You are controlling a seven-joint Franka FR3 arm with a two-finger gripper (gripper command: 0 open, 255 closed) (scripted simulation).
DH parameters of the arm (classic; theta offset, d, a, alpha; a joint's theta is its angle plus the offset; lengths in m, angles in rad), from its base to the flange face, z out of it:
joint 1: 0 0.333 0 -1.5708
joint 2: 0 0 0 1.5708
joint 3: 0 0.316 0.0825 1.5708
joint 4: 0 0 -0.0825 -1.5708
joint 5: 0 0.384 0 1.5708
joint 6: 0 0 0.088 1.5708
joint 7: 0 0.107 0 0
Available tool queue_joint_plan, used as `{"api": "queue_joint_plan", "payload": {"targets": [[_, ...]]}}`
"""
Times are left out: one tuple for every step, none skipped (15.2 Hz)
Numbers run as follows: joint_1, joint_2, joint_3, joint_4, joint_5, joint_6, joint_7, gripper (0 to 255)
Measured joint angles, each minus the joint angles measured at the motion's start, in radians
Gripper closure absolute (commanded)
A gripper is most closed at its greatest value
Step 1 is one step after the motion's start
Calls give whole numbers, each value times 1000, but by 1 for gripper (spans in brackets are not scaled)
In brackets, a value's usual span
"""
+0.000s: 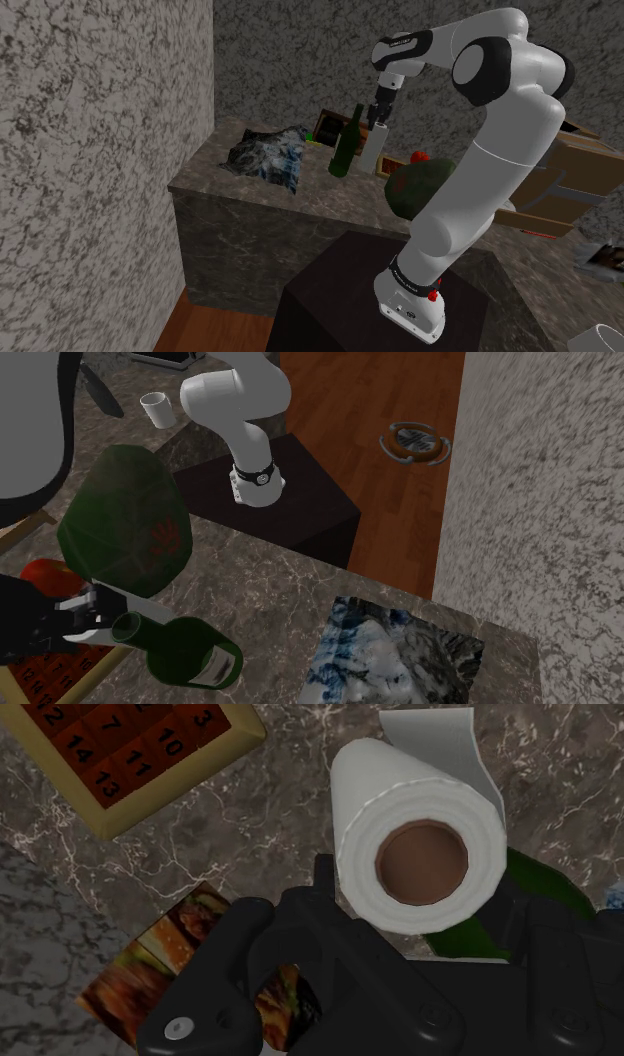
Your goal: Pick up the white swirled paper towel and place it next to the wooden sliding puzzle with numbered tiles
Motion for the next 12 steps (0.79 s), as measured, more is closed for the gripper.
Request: {"api": "queue_joint_plan", "payload": {"targets": [[2, 0, 1, -14, 0, 14, 3, 255], [1, 5, 1, -25, 3, 29, 1, 255], [-1, 9, 0, -31, 5, 40, -3, 255], [-1, 14, 0, -44, 7, 56, -4, 255], [-1, 18, 1, -51, 9, 67, -5, 255], [-2, 22, 0, -56, 11, 76, -8, 255], [-2, 23, 0, -63, 11, 84, -8, 255], [-1, 24, 1, -66, 12, 87, -7, 255], [-1, 25, 1, -66, 12, 89, -7, 255], [-1, 25, 1, -67, 12, 89, -8, 255], [-1, 25, 1, -67, 13, 90, -8, 255], [-1, 25, 1, -67, 13, 90, -8, 255]]}}
